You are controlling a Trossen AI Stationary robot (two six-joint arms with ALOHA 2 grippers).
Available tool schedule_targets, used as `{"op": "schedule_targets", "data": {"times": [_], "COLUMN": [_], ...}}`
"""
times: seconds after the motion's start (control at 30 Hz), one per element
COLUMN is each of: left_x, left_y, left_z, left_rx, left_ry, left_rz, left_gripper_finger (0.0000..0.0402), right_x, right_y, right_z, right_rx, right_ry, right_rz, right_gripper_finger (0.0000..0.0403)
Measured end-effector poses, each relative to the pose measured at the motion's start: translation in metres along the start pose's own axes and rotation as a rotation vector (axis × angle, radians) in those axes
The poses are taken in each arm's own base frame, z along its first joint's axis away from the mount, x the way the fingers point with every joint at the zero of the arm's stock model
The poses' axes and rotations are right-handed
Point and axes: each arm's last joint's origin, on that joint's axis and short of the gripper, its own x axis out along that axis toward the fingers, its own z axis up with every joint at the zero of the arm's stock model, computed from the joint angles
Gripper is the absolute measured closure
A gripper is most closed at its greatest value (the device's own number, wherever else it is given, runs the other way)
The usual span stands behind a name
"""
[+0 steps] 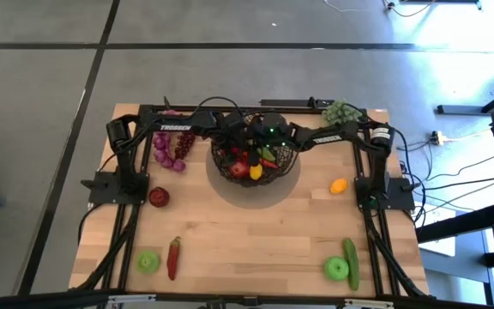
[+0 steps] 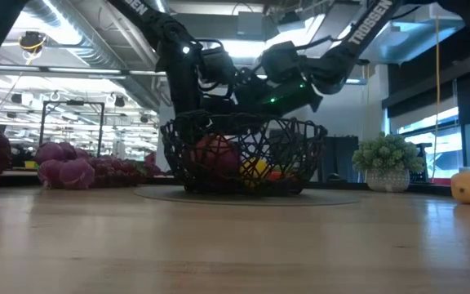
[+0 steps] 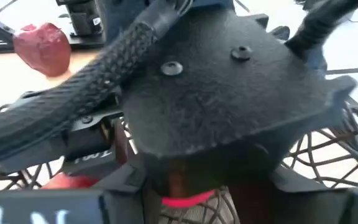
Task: Build produce basket
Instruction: Put the tomato into the wire basket
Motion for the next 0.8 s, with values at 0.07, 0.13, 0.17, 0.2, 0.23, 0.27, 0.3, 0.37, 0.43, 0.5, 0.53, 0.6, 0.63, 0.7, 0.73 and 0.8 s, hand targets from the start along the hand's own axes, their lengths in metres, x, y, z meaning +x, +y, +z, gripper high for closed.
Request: {"op": "schedule_targets", "data": {"times": [0.07, 0.13, 0.17, 0.2, 0.23, 0.27, 0.3, 0.37, 0.43, 0.5, 0.53, 0.6, 0.63, 0.7, 0.73, 0.8], "left_x": [0.000, 0.000, 0.000, 0.001, 0.001, 0.001, 0.001, 0.001, 0.001, 0.001, 0.001, 0.001, 0.001, 0.001, 0.001, 0.001], "left_y": [0.000, 0.000, 0.000, 0.000, 0.000, 0.000, 0.000, 0.000, 0.000, 0.000, 0.000, 0.000, 0.000, 0.000, 0.000, 0.000], "left_z": [0.000, 0.001, 0.001, 0.001, 0.001, 0.001, 0.001, 0.001, 0.001, 0.001, 0.001, 0.001, 0.001, 0.001, 0.001, 0.000], "left_rx": [0.002, 0.003, 0.003, 0.003, 0.003, 0.002, 0.002, 0.002, 0.002, 0.002, 0.002, 0.003, 0.002, 0.003, 0.003, 0.002], "left_ry": [-0.004, -0.012, -0.011, -0.008, -0.011, -0.013, -0.015, -0.014, -0.014, -0.014, -0.014, -0.014, -0.015, -0.014, -0.013, -0.005], "left_rz": [0.000, 0.002, 0.002, 0.001, 0.001, 0.002, 0.002, 0.002, 0.002, 0.002, 0.002, 0.002, 0.002, 0.001, 0.000, -0.004], "left_gripper_finger": [0.0088, 0.0088, 0.0088, 0.0088, 0.0088, 0.0088, 0.0088, 0.0088, 0.0088, 0.0088, 0.0088, 0.0088, 0.0088, 0.0088, 0.0088, 0.0088], "right_x": [0.004, 0.007, 0.008, 0.009, 0.010, 0.010, 0.010, 0.010, 0.010, 0.010, 0.009, 0.009, 0.009, 0.009, 0.009, 0.009], "right_y": [0.001, 0.001, 0.001, 0.002, 0.002, 0.002, 0.002, 0.002, 0.002, 0.002, 0.002, 0.002, 0.003, 0.003, 0.003, 0.003], "right_z": [-0.003, -0.007, -0.009, -0.011, -0.012, -0.012, -0.012, -0.013, -0.014, -0.016, -0.017, -0.020, -0.021, -0.022, -0.023, -0.025], "right_rx": [0.002, 0.010, 0.010, 0.011, 0.011, 0.012, 0.013, 0.016, 0.022, 0.044, 0.051, 0.061, 0.062, 0.065, 0.066, 0.069], "right_ry": [0.011, 0.037, 0.044, 0.049, 0.051, 0.052, 0.055, 0.064, 0.070, 0.090, 0.108, 0.138, 0.147, 0.159, 0.165, 0.177], "right_rz": [0.005, 0.011, 0.013, 0.014, 0.015, 0.016, 0.015, 0.015, 0.015, 0.014, 0.014, 0.016, 0.017, 0.018, 0.019, 0.020], "right_gripper_finger": [0.0248, 0.0248, 0.0248, 0.0248, 0.0248, 0.0248, 0.0248, 0.0248, 0.0248, 0.0248, 0.0248, 0.0248, 0.0248, 0.0248, 0.0248, 0.0248]}}
